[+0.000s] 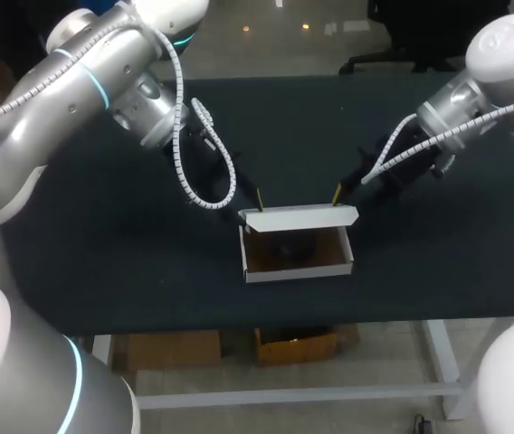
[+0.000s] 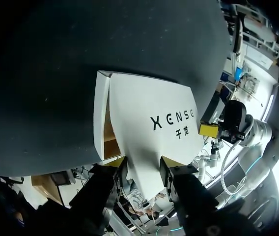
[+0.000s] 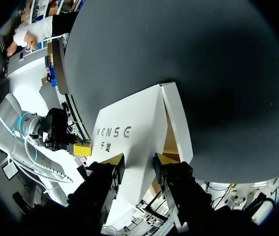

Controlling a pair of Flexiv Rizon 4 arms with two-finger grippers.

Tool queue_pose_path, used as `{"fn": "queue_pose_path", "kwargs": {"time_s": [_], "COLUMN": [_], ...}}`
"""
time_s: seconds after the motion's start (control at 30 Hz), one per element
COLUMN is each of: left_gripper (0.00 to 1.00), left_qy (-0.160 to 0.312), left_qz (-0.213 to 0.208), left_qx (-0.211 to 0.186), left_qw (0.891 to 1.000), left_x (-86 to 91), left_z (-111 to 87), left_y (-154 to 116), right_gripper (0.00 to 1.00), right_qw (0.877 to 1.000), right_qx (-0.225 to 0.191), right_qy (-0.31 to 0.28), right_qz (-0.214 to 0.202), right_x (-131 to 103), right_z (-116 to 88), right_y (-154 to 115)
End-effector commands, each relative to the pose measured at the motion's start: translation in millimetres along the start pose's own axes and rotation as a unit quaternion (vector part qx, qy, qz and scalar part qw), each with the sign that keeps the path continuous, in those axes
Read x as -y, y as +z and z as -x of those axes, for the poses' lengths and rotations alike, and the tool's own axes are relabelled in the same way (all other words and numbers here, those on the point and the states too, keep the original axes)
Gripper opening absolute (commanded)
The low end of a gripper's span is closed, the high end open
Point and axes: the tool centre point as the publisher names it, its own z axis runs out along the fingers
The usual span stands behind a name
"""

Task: Assemble the packaging by folding the flat box into shape, placing the metal phone stand inside, and closing the box properly

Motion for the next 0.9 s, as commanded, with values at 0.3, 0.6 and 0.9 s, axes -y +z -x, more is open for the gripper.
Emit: {"fn": "queue_pose_path", "kwargs": {"time_s": [0.3, 0.6, 0.9], "left_gripper": [0.44, 0.42, 0.42], "left_qy": [0.005, 0.006, 0.009], "left_qz": [0.014, 0.017, 0.021], "left_qx": [0.004, 0.002, 0.003], "left_qw": [1.000, 1.000, 1.000], "left_x": [12.1, 14.7, 14.2], "left_z": [-9.3, -7.8, -5.5], "left_y": [5.9, 9.1, 14.8], "right_gripper": [0.37, 0.37, 0.37], "right_qw": [1.000, 1.000, 1.000], "right_qx": [0.002, 0.003, 0.002], "right_qy": [0.000, 0.001, 0.002], "right_qz": [-0.007, -0.007, -0.011], "right_x": [-4.0, -5.0, -4.9], "right_z": [-5.4, -3.4, 1.6], "right_y": [5.7, 7.7, 9.8]}}
